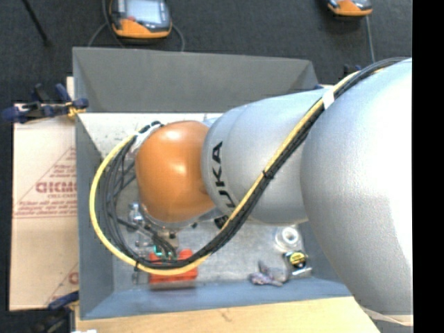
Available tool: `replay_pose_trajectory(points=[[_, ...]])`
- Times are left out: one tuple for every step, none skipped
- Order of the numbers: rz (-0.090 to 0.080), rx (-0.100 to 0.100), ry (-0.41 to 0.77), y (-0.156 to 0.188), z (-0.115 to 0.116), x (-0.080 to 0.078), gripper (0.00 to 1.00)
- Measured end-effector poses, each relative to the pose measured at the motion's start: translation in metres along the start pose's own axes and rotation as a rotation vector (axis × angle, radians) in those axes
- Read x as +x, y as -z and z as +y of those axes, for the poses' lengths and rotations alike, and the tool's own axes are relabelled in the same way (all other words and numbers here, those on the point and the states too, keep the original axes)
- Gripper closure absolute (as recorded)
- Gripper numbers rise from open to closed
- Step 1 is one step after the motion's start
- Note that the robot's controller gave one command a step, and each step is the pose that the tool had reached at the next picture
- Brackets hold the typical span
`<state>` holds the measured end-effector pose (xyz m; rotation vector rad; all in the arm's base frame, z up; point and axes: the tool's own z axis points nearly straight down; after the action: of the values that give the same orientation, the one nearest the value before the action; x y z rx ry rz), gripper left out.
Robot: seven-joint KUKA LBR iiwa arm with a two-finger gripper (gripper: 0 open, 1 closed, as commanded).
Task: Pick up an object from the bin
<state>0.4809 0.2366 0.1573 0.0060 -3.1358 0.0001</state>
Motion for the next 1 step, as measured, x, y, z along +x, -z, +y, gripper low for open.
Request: replay_pose_trajectory(points=[[-0.004, 0.003, 0.36, -0.0855, -0.0957, -0.0207, 0.0]])
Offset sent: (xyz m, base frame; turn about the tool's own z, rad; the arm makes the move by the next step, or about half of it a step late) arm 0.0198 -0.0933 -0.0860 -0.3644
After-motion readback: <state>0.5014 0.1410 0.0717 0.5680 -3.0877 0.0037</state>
